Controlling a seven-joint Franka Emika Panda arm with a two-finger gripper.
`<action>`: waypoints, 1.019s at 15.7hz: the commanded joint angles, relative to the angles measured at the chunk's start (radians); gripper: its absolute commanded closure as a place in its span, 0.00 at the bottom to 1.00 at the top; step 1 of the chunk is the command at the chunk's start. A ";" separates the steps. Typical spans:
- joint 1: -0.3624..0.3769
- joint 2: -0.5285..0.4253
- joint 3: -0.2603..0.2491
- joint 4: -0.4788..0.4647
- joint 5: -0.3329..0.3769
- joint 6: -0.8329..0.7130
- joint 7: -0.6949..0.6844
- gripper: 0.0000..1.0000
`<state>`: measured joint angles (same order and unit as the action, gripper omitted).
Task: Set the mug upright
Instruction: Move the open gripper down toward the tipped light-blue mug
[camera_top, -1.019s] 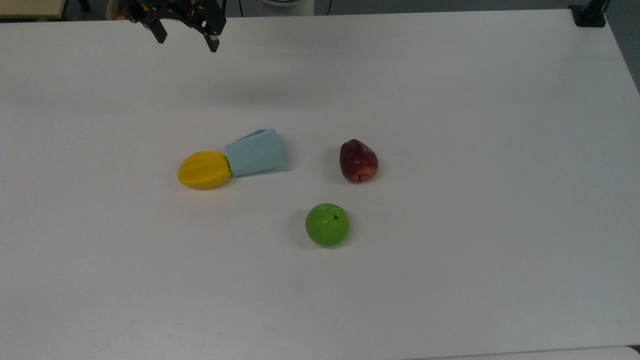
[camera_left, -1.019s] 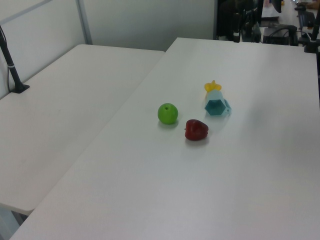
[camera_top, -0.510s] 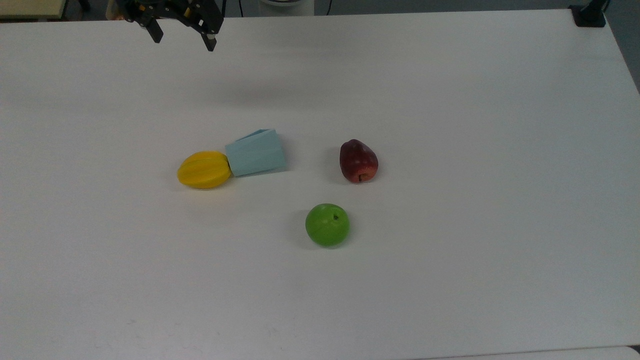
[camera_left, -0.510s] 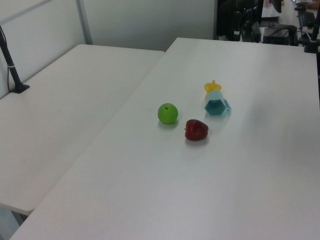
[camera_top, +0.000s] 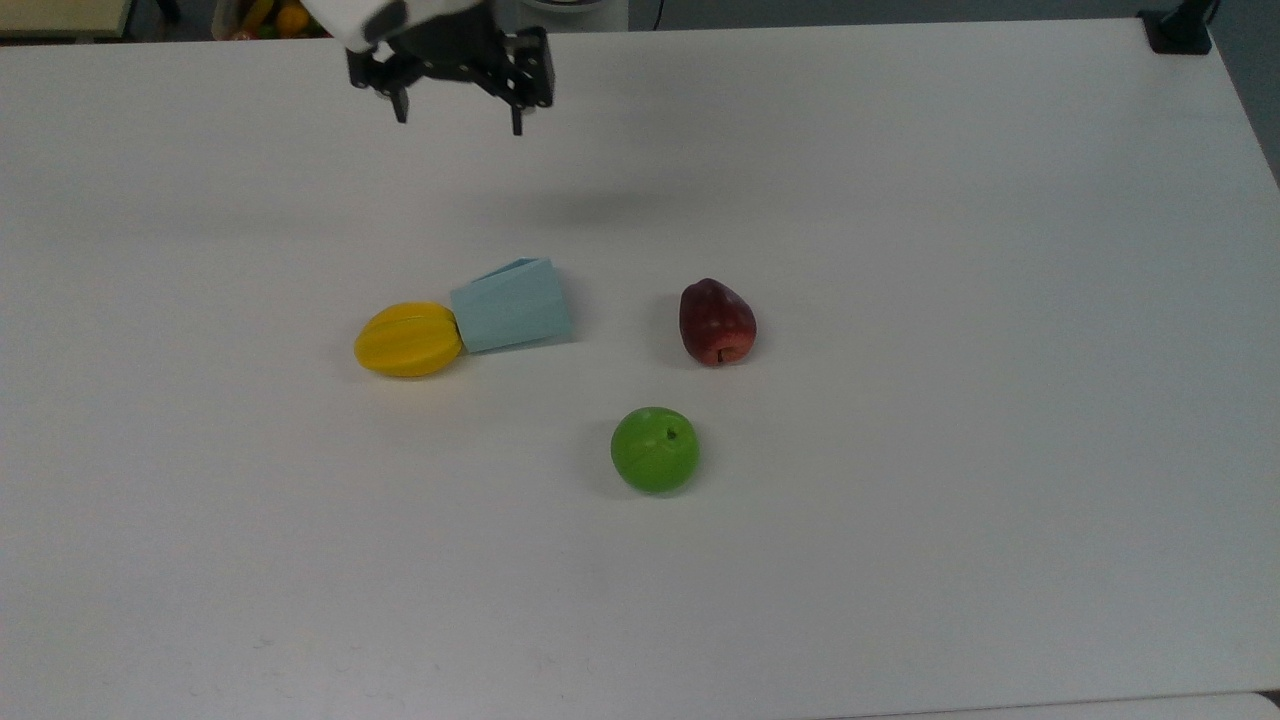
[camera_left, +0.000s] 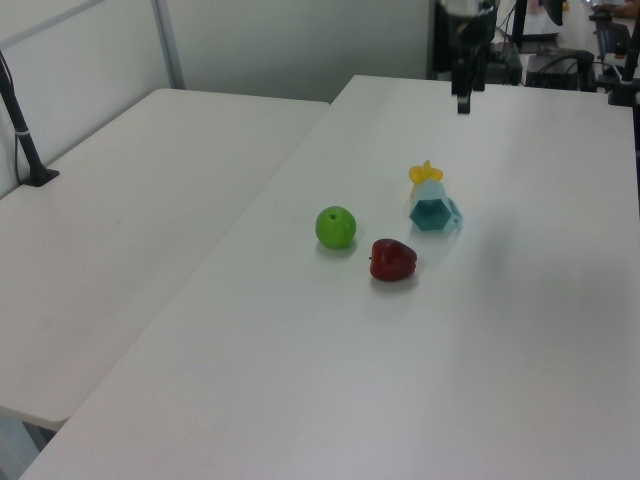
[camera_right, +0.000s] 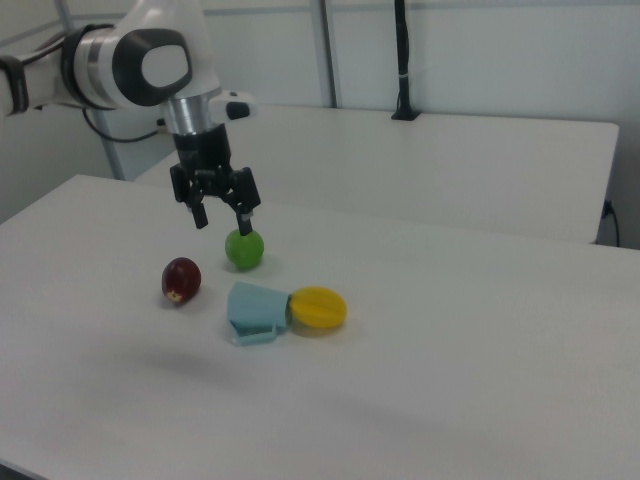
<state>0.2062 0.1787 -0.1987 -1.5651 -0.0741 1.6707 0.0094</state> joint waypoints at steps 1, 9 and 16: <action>0.012 0.056 0.064 -0.012 -0.093 0.075 0.105 0.00; 0.076 0.080 0.067 -0.018 -0.156 0.101 0.112 0.00; 0.101 0.140 0.067 -0.018 -0.205 0.184 0.125 0.00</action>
<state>0.2852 0.3070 -0.1275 -1.5684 -0.2440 1.8097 0.1050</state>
